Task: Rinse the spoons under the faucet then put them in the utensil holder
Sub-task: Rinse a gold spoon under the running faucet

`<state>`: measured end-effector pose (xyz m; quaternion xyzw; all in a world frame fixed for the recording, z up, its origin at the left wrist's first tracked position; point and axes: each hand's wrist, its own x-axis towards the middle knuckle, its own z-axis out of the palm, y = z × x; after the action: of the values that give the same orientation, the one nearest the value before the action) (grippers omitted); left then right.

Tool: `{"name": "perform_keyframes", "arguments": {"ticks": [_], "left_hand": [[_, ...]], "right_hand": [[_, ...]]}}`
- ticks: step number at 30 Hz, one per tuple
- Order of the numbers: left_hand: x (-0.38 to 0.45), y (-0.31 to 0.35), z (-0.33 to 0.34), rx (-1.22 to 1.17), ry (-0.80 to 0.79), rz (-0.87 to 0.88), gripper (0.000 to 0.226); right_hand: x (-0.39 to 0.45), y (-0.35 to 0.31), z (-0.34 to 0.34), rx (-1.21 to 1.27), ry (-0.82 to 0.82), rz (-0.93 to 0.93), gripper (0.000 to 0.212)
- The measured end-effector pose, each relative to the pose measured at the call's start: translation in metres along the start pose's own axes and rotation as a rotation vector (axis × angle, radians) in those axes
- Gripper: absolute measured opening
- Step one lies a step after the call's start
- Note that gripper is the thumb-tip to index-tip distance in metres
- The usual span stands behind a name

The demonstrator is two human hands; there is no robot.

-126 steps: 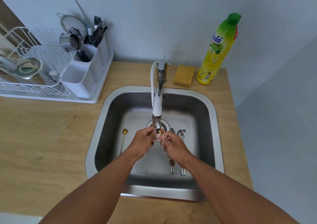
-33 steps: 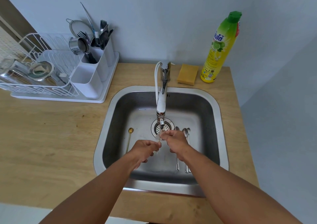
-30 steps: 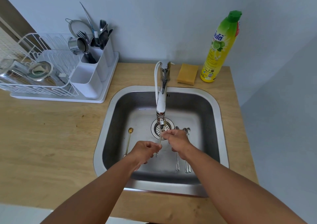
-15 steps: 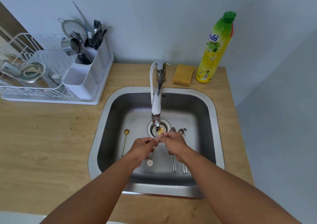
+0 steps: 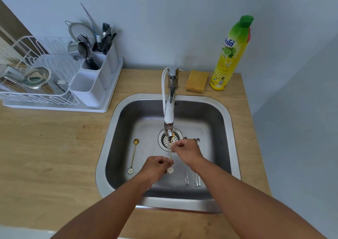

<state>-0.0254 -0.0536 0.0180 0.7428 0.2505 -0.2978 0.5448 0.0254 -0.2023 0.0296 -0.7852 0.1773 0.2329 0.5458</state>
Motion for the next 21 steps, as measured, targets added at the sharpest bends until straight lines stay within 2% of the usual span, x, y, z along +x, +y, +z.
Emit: {"name": "perform_keyframes", "arguments": {"ticks": [5,9,11,15,21], "left_hand": [[0.005,0.001,0.013,0.075,-0.035,-0.008,0.017],[0.007,-0.007,0.009,0.189,-0.026,0.050,0.018],[0.010,-0.010,-0.006,0.377,0.081,0.086,0.019],[0.014,-0.011,-0.053,0.741,0.395,0.056,0.019],[0.028,-0.016,-0.076,0.844,0.448,-0.016,0.024]], "right_hand": [[-0.006,0.004,0.001,-0.299,0.067,-0.014,0.016],[-0.006,0.009,-0.006,-0.459,0.186,0.090,0.021],[-0.004,0.017,-0.014,-0.495,0.267,0.161,0.027],[0.003,0.037,-0.027,-0.543,0.347,0.241,0.021],[0.015,0.050,-0.029,-0.671,0.361,0.247,0.014]]}}
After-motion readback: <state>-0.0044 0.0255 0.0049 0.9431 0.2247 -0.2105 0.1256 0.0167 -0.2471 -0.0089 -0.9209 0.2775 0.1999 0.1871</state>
